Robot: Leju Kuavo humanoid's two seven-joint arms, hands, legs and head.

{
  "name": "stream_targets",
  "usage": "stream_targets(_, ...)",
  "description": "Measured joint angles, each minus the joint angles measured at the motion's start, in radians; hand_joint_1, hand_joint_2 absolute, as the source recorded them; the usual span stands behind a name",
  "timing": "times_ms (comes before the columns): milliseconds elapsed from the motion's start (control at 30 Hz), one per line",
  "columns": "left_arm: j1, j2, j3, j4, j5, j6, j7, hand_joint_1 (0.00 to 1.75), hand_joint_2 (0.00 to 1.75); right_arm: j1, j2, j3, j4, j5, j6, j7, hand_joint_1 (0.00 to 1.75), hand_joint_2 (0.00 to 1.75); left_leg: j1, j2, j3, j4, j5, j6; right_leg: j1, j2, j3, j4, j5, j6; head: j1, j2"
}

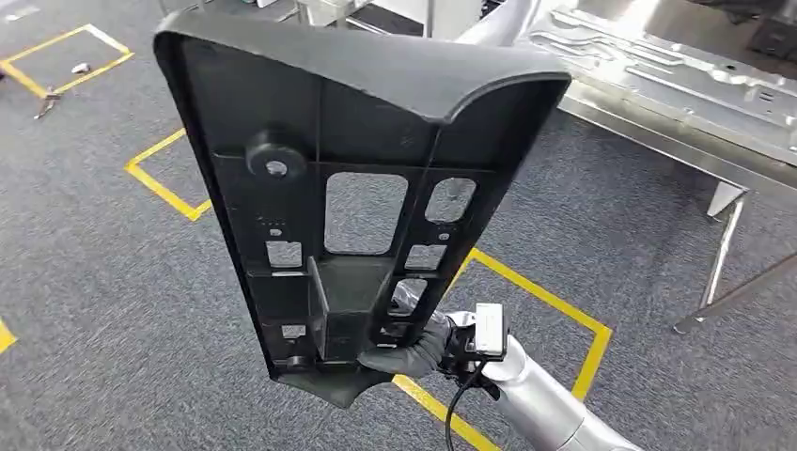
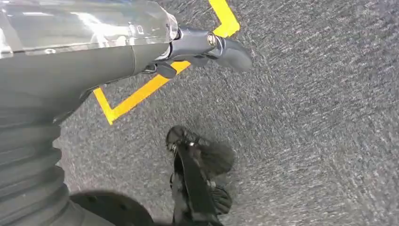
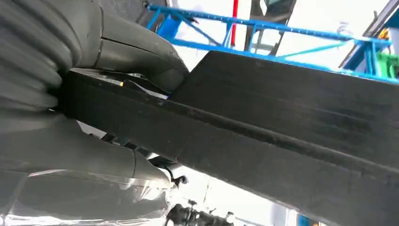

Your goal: Take the parts from the cabinet and place them on the table.

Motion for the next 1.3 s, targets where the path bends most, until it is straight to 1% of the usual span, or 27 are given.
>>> stream_targets(67, 0.000, 0.000, 0.000, 0.000, -0.003, -0.001, -0.001, 0.00, 1.75, 0.001, 0.000, 0.000, 0.000, 0.002, 0.000, 0.002, 1.73, 1.75, 0.001, 0.000, 0.012, -0.051, 0.058, 0.000, -0.002, 0.025, 0.002, 0.002, -0.001, 0.001, 0.000, 0.000)
stream_targets(133, -0.001, 0.001, 0.000, 0.000, -0.010, -0.003, -0.003, 0.00, 1.75, 0.001, 0.000, -0.001, -0.002, 0.002, -0.001, 0.002, 1.73, 1.75, 0.007, -0.025, 0.085, -0.225, 0.159, 0.000, -0.005, 0.050, 0.006, 0.010, -0.006, 0.010, 0.000, 0.000)
stream_targets(167, 0.001, 0.001, 0.000, 0.000, -0.012, -0.004, -0.005, 0.00, 1.75, 0.001, 0.000, -0.002, -0.002, 0.002, -0.001, 0.002, 1.73, 1.75, 0.013, -0.074, 0.107, -0.273, 0.161, 0.003, -0.005, 0.060, 0.002, 0.016, -0.010, 0.015, 0.000, 0.000)
stream_targets(200, 0.000, 0.001, -0.001, 0.000, -0.015, -0.005, -0.006, 0.00, 1.75, 0.001, 0.000, -0.003, -0.003, 0.001, -0.002, 0.002, 1.73, 1.75, 0.012, -0.081, 0.117, -0.298, 0.153, 0.007, -0.001, 0.071, -0.007, 0.026, -0.012, 0.020, 0.000, 0.000)
stream_targets(267, -0.002, 0.001, -0.001, 0.000, -0.015, -0.005, -0.009, 0.00, 1.75, 0.005, -0.002, -0.005, -0.005, 0.001, -0.003, 0.002, 1.73, 1.75, 0.005, -0.067, 0.113, -0.288, 0.153, 0.018, -0.007, 0.085, -0.013, 0.021, -0.006, 0.031, 0.000, 0.000)
stream_targets(400, -0.002, 0.001, -0.001, 0.000, -0.014, -0.005, -0.009, 0.00, 1.75, 0.006, -0.002, -0.006, -0.005, 0.001, -0.003, 0.002, 1.73, 1.75, 0.004, -0.065, 0.113, -0.288, 0.153, 0.019, -0.007, 0.087, -0.013, 0.020, -0.005, 0.033, 0.000, 0.000)
stream_targets(433, -0.004, 0.001, -0.001, 0.000, -0.015, -0.006, -0.009, 0.00, 1.75, 0.009, -0.003, -0.009, -0.005, 0.001, -0.003, 0.002, 1.73, 1.75, 0.003, -0.057, 0.114, -0.290, 0.156, 0.025, -0.007, 0.096, -0.013, 0.017, -0.002, 0.040, 0.000, 0.000)
stream_targets(467, -0.006, 0.002, -0.001, 0.000, -0.016, -0.007, -0.010, 0.00, 1.75, 0.008, -0.008, -0.017, -0.008, 0.001, -0.003, 0.002, 1.73, 1.75, 0.003, -0.018, 0.124, -0.309, 0.164, 0.053, -0.006, -0.007, -0.065, 0.130, -0.072, 0.053, 0.000, 0.000)
stream_targets(500, -0.003, 0.002, -0.001, 0.000, -0.016, -0.007, -0.010, 0.00, 1.75, 0.011, -0.008, -0.017, -0.008, 0.001, -0.003, 0.002, 1.73, 1.75, -0.001, 0.000, 0.124, -0.308, 0.162, 0.055, -0.009, -0.022, -0.129, 0.255, -0.124, 0.058, 0.000, 0.000)
stream_targets(533, -0.003, 0.003, -0.001, 0.000, -0.017, -0.007, -0.010, 0.00, 1.75, 0.015, -0.010, -0.017, -0.008, 0.001, -0.003, 0.002, 1.73, 1.75, -0.004, 0.013, 0.123, -0.308, 0.162, 0.056, -0.012, -0.024, -0.162, 0.320, -0.141, 0.059, 0.000, 0.000)
stream_targets(567, -0.003, 0.003, -0.001, 0.000, -0.019, -0.007, -0.010, 0.00, 1.75, 0.018, -0.010, -0.018, -0.008, 0.001, -0.003, 0.002, 1.73, 1.75, -0.005, 0.024, 0.124, -0.308, 0.160, 0.056, -0.013, -0.026, -0.168, 0.327, -0.132, 0.059, 0.000, 0.000)
stream_targets(633, -0.004, 0.004, -0.002, 0.000, -0.023, -0.008, -0.010, 0.00, 1.75, 0.019, -0.011, -0.018, -0.009, 0.001, -0.004, 0.002, 1.73, 1.75, -0.007, 0.044, 0.127, -0.308, 0.157, 0.054, -0.012, -0.033, -0.106, 0.208, -0.061, 0.054, 0.000, 0.000)
stream_targets(667, -0.005, 0.003, -0.002, 0.000, -0.024, -0.008, -0.010, 0.00, 1.75, 0.019, -0.012, -0.018, -0.013, 0.001, -0.005, 0.002, 1.73, 1.75, -0.008, 0.054, 0.131, -0.308, 0.155, 0.052, -0.009, -0.049, -0.047, 0.103, -0.018, 0.047, 0.000, 0.000)
stream_targets(700, -0.006, 0.003, -0.002, 0.000, -0.024, -0.008, -0.010, 0.00, 1.75, 0.019, -0.012, -0.019, -0.017, 0.000, -0.005, 0.002, 1.73, 1.75, -0.008, 0.059, 0.135, -0.308, 0.153, 0.048, -0.001, -0.094, -0.004, 0.026, -0.005, 0.039, 0.000, 0.000)
stream_targets(733, -0.006, 0.003, -0.002, 0.000, -0.025, -0.008, -0.010, 0.00, 1.75, 0.019, -0.012, -0.020, -0.020, 0.000, -0.006, 0.002, 1.73, 1.75, -0.016, 0.068, 0.135, -0.306, 0.149, 0.041, 0.009, -0.098, -0.002, 0.015, -0.010, 0.034, 0.000, 0.000)
stream_targets(867, -0.011, 0.003, -0.003, 0.000, -0.027, -0.006, -0.002, 0.00, 1.75, 0.023, -0.012, -0.025, -0.025, 0.000, -0.007, 0.002, 1.73, 1.75, -0.015, 0.102, 0.149, -0.315, 0.143, 0.018, 0.006, -0.052, -0.002, 0.001, -0.003, 0.016, 0.000, 0.000)
stream_targets(900, -0.011, 0.005, -0.003, 0.000, -0.028, -0.005, 0.000, 0.00, 1.75, 0.024, -0.012, -0.026, -0.028, 0.000, -0.006, 0.002, 1.73, 1.75, -0.007, 0.071, 0.144, -0.299, 0.130, 0.016, 0.001, -0.047, 0.006, -0.006, 0.002, 0.013, 0.000, 0.000)
stream_targets(933, -0.010, 0.005, -0.003, 0.000, -0.028, -0.005, 0.000, 0.00, 1.75, 0.021, -0.011, -0.027, -0.029, 0.000, -0.006, 0.002, 1.73, 1.75, -0.007, 0.031, 0.123, -0.250, 0.097, 0.015, -0.001, -0.037, 0.007, -0.007, 0.002, 0.007, 0.000, 0.000)
stream_targets(967, -0.009, 0.005, -0.003, 0.000, -0.028, -0.005, 0.002, 0.00, 1.75, 0.020, -0.006, -0.027, -0.029, -0.001, -0.004, 0.001, 1.73, 1.75, -0.005, 0.010, 0.090, -0.177, 0.059, 0.013, -0.001, -0.030, 0.008, -0.007, 0.003, 0.003, 0.000, 0.000)
stream_targets(1033, -0.005, 0.005, -0.003, 0.000, -0.029, -0.005, 0.002, 0.00, 1.75, 0.021, -0.005, -0.027, -0.026, -0.001, 0.000, 0.001, 1.73, 1.75, -0.005, -0.002, 0.011, -0.023, 0.001, 0.008, 0.002, -0.009, 0.007, -0.006, 0.001, 0.000, 0.000, 0.000)
stream_targets(1067, -0.003, 0.005, -0.003, 0.000, -0.029, -0.005, 0.002, 0.00, 1.75, 0.023, -0.005, -0.026, -0.024, 0.000, 0.001, 0.001, 1.73, 1.75, -0.004, -0.002, -0.011, 0.012, 0.001, 0.005, 0.003, 0.004, 0.008, -0.005, 0.001, 0.000, 0.000, 0.000)
stream_targets(1100, -0.002, 0.005, -0.003, 0.000, -0.029, -0.005, 0.002, 0.00, 1.75, 0.023, -0.005, -0.026, -0.023, 0.000, 0.002, 0.001, 1.73, 1.75, -0.003, -0.002, -0.008, -0.007, 0.028, 0.005, 0.002, 0.017, 0.008, -0.003, 0.001, 0.001, 0.000, 0.000)
stream_targets(1133, -0.003, 0.005, -0.003, 0.000, -0.029, -0.005, 0.000, 0.00, 1.75, 0.023, -0.004, -0.026, -0.023, 0.000, 0.002, 0.000, 1.73, 1.75, -0.002, -0.004, 0.018, -0.073, 0.074, 0.005, 0.000, 0.030, 0.009, 0.000, -0.001, 0.003, 0.000, 0.000)
stream_targets(1167, -0.004, 0.005, -0.003, 0.000, -0.029, -0.005, 0.000, 0.00, 1.75, 0.023, -0.004, -0.026, -0.023, 0.000, 0.002, 0.000, 1.73, 1.75, 0.001, -0.011, 0.059, -0.167, 0.127, 0.005, -0.002, 0.043, 0.010, 0.005, -0.004, 0.008, 0.000, 0.000)
stream_targets(1200, -0.004, 0.005, -0.003, 0.000, -0.029, -0.005, 0.000, 0.00, 1.75, 0.023, -0.003, -0.026, -0.023, 0.000, 0.002, 0.000, 1.73, 1.75, 0.006, -0.036, 0.098, -0.254, 0.168, 0.003, -0.003, 0.052, 0.009, 0.012, -0.008, 0.012, 0.000, 0.000)
stream_targets(1233, -0.003, 0.005, -0.003, 0.000, -0.029, -0.005, 0.001, 0.00, 1.75, 0.023, -0.003, -0.026, -0.023, 0.000, 0.002, 0.000, 1.73, 1.75, 0.010, -0.084, 0.113, -0.281, 0.149, 0.005, -0.001, 0.061, 0.004, 0.018, -0.011, 0.018, 0.000, 0.000)
stream_targets(1300, -0.004, 0.004, -0.003, 0.000, -0.029, -0.005, 0.000, 0.00, 1.75, 0.022, -0.002, -0.027, -0.023, 0.001, 0.002, -0.002, 1.73, 1.75, 0.006, -0.072, 0.111, -0.288, 0.152, 0.020, -0.004, 0.078, -0.009, 0.024, -0.009, 0.028, 0.000, 0.000)
